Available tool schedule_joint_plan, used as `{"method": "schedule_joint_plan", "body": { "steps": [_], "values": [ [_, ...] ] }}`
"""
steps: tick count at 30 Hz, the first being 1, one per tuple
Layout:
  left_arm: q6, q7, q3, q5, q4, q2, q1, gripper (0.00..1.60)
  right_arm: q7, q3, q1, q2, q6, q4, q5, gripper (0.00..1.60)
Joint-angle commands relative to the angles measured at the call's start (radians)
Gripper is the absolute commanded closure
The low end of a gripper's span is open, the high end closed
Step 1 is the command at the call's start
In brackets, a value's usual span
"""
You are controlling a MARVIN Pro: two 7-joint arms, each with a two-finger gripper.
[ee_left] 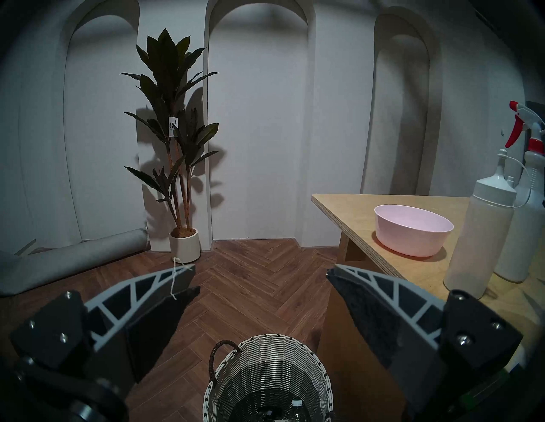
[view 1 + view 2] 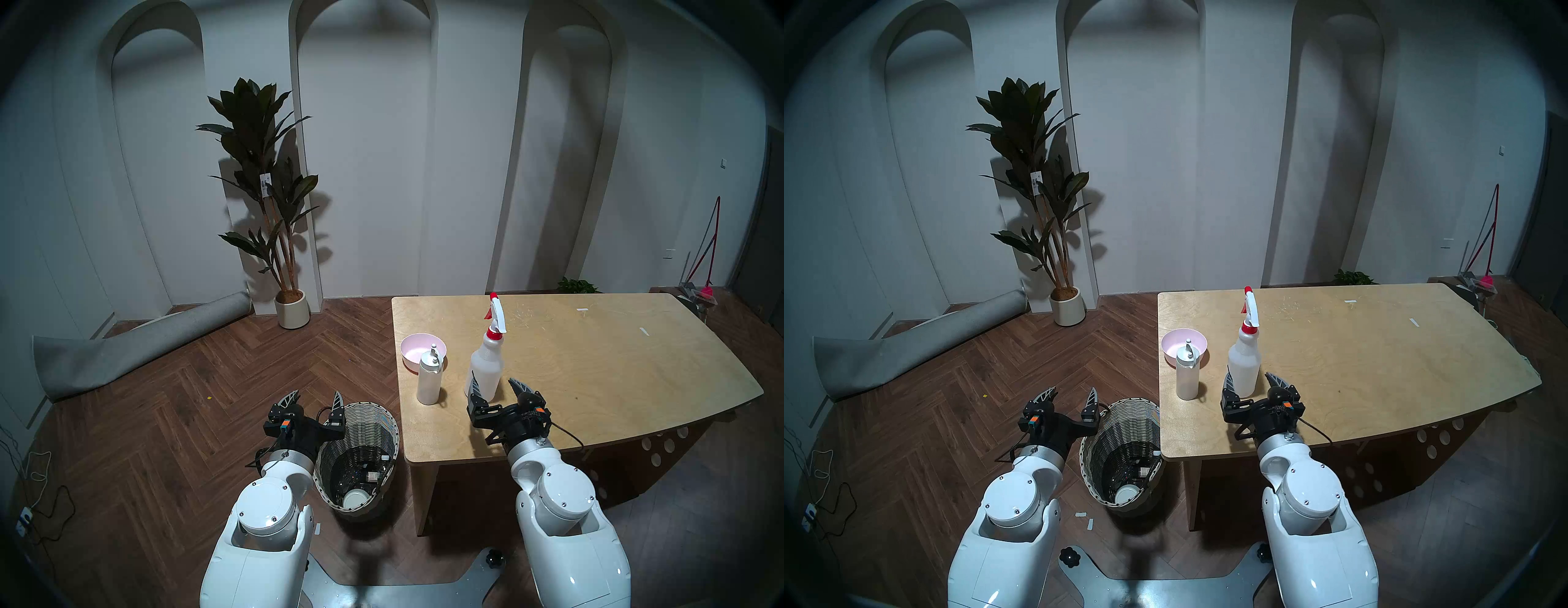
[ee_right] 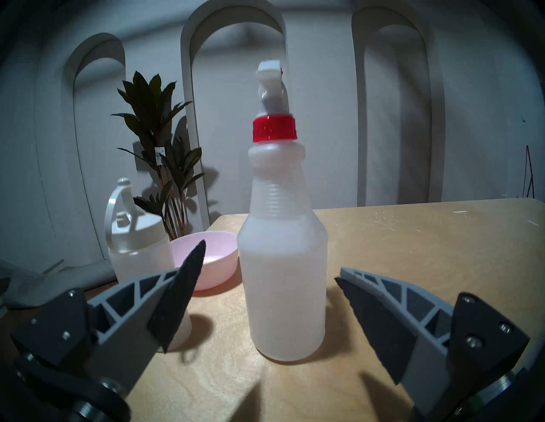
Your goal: Load the items into the basket from the rear
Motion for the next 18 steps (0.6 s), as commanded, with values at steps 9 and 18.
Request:
{"method": "schedule_joint_plan", "body": {
  "steps": [9,18],
  "values": [
    [-0.012,0.008,0.015,0.013,-0.021,-0.001,-0.007,0.0,0.097,0.045,0.054,0.04,-0.023,-0.052,0.082,0.0],
    [-0.008,0.027,0.017,0.023,-0.029,-0.005,0.001,0.0,0.066,0.033,0.101,0.023,-0.063,-0.023,0.049,0.0]
  ]
}}
